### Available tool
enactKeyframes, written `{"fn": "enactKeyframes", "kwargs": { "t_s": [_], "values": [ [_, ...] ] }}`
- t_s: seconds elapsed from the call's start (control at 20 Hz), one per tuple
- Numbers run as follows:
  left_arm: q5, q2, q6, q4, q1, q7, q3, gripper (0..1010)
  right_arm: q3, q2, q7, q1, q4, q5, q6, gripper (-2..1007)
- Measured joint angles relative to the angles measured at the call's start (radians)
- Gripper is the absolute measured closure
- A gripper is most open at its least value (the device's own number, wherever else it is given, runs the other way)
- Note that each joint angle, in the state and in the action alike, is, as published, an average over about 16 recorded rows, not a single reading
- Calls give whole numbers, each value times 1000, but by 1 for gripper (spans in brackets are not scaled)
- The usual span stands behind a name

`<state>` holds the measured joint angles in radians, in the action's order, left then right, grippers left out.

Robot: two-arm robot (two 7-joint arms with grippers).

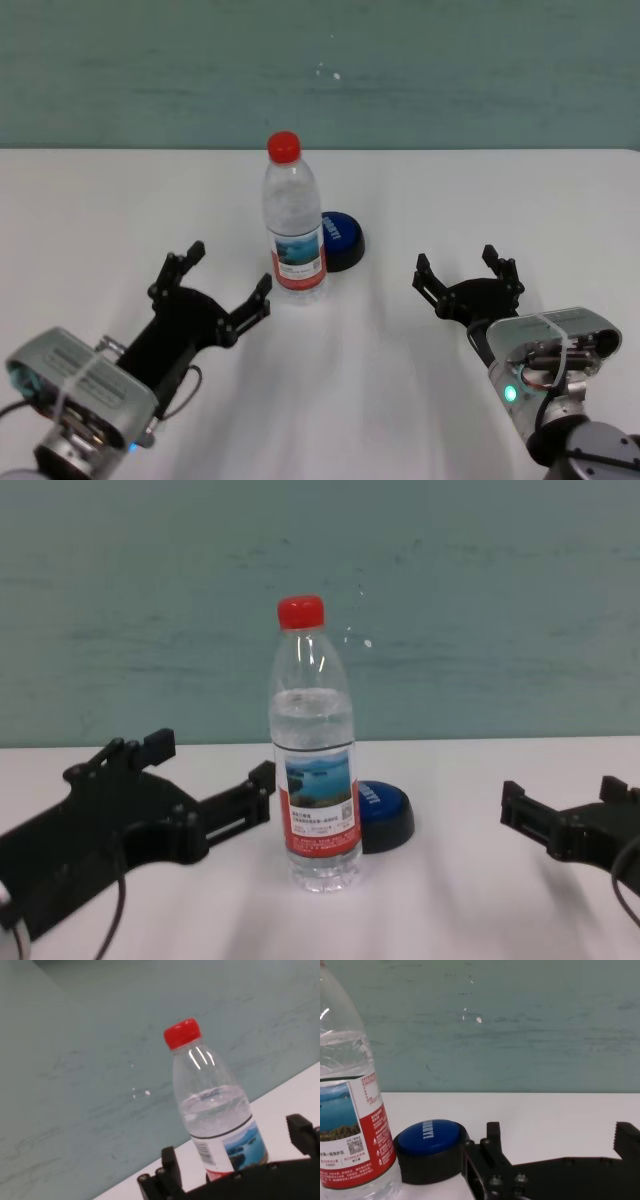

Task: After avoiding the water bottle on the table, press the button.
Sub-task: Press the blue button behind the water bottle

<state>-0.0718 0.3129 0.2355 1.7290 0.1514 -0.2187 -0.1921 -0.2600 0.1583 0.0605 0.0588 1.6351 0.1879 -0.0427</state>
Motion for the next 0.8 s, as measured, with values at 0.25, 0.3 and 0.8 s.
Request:
{"fn": "enactKeyframes", "kwargs": {
  "t_s": [0.25, 0.3, 0.8],
  "values": [
    [-17, -15, 10, 23, 54, 23, 1, 10, 0, 0, 0, 0, 0, 0, 0, 1],
    [-19, -18, 12, 26, 63, 28, 3, 10, 0, 0, 0, 0, 0, 0, 0, 1],
    [-5, -45, 32, 18, 113, 47, 45, 10, 0, 0, 0, 0, 0, 0, 0, 1]
  ]
}}
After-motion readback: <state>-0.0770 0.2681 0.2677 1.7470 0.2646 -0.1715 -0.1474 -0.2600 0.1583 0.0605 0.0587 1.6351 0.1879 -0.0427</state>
